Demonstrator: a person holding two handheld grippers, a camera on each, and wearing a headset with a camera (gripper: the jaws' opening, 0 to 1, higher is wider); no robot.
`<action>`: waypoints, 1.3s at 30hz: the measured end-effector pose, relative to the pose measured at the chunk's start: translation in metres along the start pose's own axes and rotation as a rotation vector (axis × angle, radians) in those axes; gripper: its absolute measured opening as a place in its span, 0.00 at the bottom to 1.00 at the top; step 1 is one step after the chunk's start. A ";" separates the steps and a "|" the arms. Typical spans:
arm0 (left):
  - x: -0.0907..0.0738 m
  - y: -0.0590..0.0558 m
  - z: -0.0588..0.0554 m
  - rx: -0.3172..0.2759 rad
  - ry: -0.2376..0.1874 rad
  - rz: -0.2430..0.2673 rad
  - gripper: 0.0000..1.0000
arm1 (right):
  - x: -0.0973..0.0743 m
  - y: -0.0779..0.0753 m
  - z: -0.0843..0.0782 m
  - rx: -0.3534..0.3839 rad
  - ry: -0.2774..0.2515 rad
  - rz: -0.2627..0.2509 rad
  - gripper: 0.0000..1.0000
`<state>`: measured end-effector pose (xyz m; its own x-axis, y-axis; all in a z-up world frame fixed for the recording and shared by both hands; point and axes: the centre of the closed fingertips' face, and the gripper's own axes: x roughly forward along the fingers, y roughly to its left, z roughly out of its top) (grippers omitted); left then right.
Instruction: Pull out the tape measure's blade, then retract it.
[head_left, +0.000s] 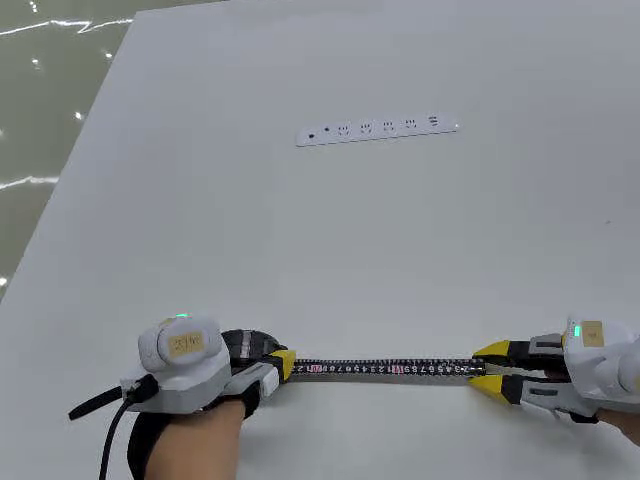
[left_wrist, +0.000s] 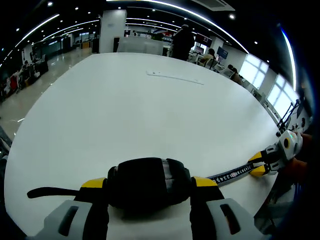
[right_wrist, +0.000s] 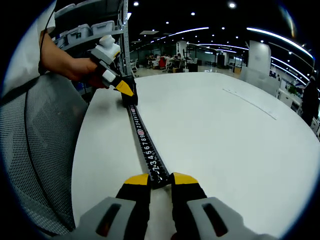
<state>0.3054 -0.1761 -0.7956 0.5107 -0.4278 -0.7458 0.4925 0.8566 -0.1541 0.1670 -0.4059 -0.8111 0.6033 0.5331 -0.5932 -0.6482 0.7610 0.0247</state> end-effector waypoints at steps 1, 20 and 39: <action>0.000 0.000 0.000 0.001 0.001 0.002 0.63 | 0.000 0.000 0.001 -0.001 0.000 0.001 0.14; 0.000 0.001 -0.001 0.007 0.015 -0.001 0.61 | 0.026 0.019 0.026 -0.030 -0.041 0.065 0.13; -0.001 0.000 -0.001 -0.002 0.017 -0.011 0.61 | 0.051 0.031 0.047 0.011 -0.100 0.113 0.13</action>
<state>0.3042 -0.1750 -0.7954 0.4929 -0.4326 -0.7549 0.4970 0.8521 -0.1638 0.1990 -0.3377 -0.8026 0.5705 0.6491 -0.5032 -0.7095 0.6981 0.0961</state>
